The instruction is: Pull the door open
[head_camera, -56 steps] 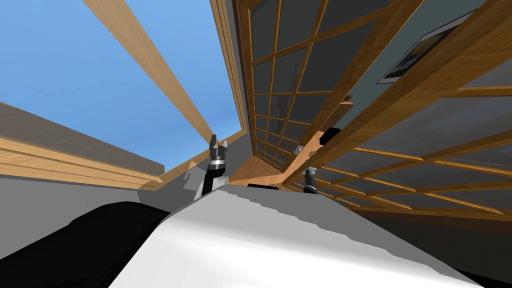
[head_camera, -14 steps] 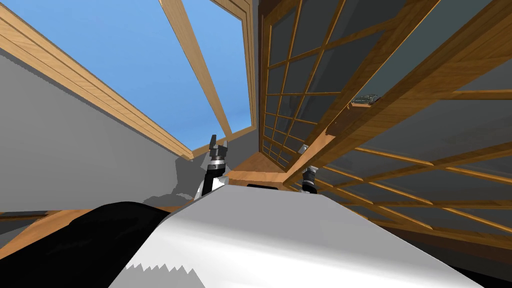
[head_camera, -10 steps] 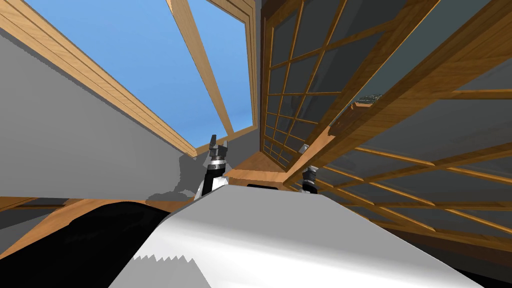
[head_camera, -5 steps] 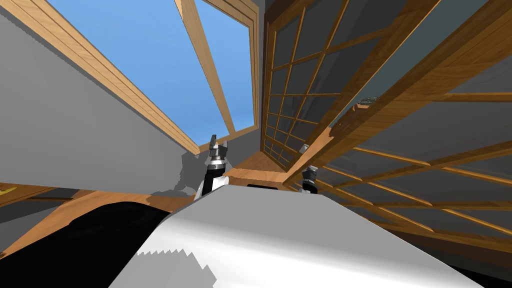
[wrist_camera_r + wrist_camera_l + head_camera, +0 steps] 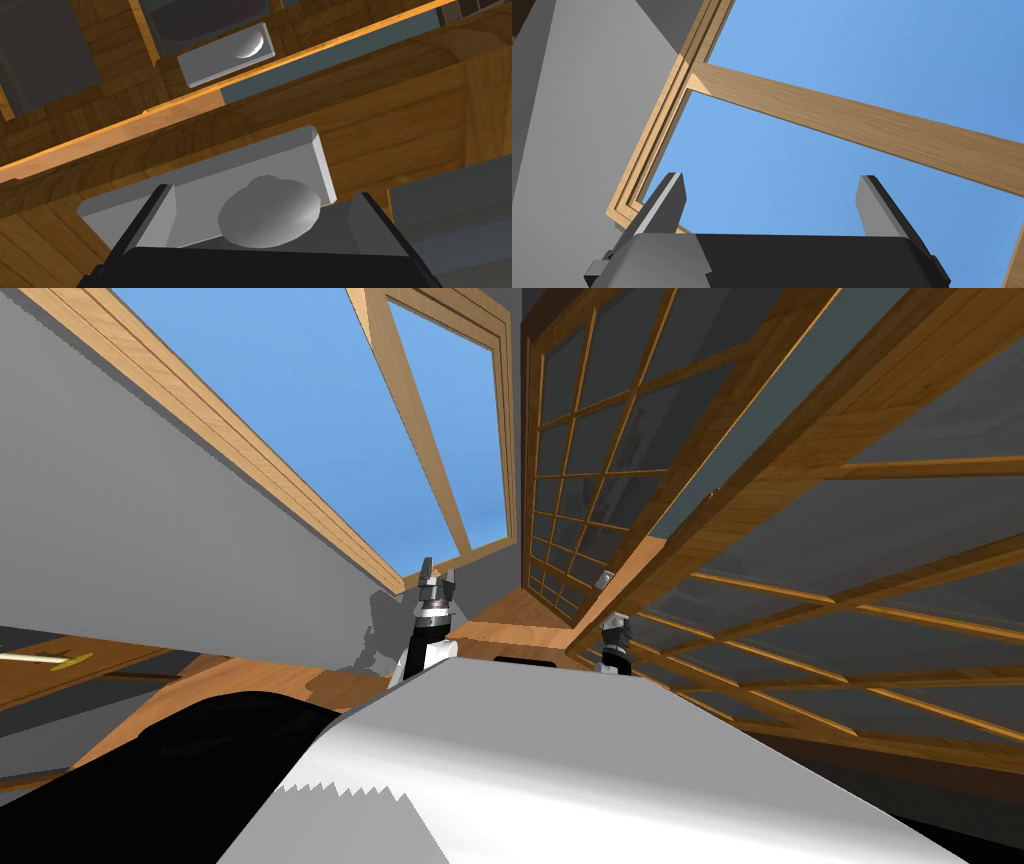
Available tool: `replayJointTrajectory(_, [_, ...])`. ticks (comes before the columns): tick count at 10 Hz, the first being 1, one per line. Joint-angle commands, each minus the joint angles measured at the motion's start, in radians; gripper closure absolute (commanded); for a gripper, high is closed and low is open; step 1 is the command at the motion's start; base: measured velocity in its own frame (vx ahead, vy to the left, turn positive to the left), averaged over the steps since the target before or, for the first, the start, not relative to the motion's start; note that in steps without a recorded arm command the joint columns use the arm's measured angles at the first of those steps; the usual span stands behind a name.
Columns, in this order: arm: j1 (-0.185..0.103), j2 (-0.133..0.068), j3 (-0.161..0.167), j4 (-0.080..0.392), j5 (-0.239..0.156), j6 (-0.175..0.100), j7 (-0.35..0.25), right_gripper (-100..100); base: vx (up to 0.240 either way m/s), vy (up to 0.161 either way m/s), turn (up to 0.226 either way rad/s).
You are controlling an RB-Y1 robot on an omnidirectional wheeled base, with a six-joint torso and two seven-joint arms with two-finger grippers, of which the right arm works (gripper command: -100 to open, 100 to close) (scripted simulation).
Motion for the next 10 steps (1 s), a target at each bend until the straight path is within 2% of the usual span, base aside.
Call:
replayJointTrajectory(1, [0.002, 0.003, 0.005, -0.014, -0.019, 0.008, -0.048, -100, -0.087, -0.023, 0.062])
replayJointTrajectory(8, [-0.017, 0.017, 0.028, -0.011, -0.087, 0.006, -0.232, -100, -0.066, -0.012, 0.046])
replayJointTrajectory(9, [-0.017, 0.017, 0.028, -0.011, -0.087, 0.006, -0.237, -100, -0.035, -0.011, 0.024])
replayJointTrajectory(10, [-0.021, 0.020, 0.033, -0.011, -0.102, 0.005, -0.277, -100, -0.041, -0.017, 0.036])
